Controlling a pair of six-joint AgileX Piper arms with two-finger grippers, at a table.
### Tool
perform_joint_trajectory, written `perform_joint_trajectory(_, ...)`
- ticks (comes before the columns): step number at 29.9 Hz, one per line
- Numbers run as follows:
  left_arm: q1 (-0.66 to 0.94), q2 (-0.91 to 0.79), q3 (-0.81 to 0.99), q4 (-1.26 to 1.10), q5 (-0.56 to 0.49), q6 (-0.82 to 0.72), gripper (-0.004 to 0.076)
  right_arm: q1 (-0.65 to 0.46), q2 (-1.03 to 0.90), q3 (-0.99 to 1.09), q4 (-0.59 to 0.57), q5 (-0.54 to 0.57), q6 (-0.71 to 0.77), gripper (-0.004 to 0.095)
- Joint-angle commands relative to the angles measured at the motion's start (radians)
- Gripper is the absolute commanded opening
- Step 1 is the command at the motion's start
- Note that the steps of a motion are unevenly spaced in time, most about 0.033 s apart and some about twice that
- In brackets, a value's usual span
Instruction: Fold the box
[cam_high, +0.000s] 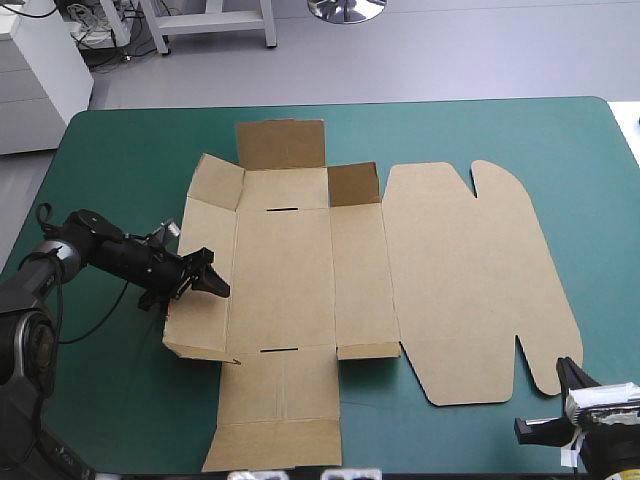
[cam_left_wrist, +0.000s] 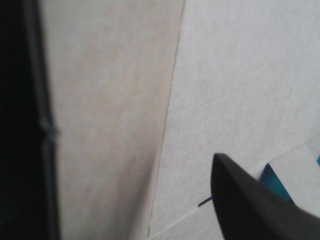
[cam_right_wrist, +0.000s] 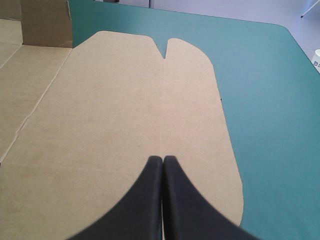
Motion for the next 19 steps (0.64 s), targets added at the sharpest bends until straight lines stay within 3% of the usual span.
perform_joint_trajectory(1,-0.019,-0.018,-0.021,-0.025,0.094,-0.008,0.0281,-0.003,-0.029,-0.027,0.004,-0.075,0.0,-0.0019)
perform_joint_trajectory(6,-0.019,-0.029,-0.046,-0.021,0.094,0.004,-0.0008,-0.003,-0.029,-0.027,0.004,-0.075,0.0,-0.0019)
perform_joint_trajectory(13,-0.019,-0.03,-0.055,0.018,0.094,0.017,-0.001,-0.003,-0.029,-0.027,0.004,-0.075,0.0,-0.0019)
perform_joint_trajectory(19,-0.019,-0.03,-0.115,0.247,0.094,0.011,-0.001,-0.003,-0.029,-0.027,0.004,-0.075,0.0,-0.0019)
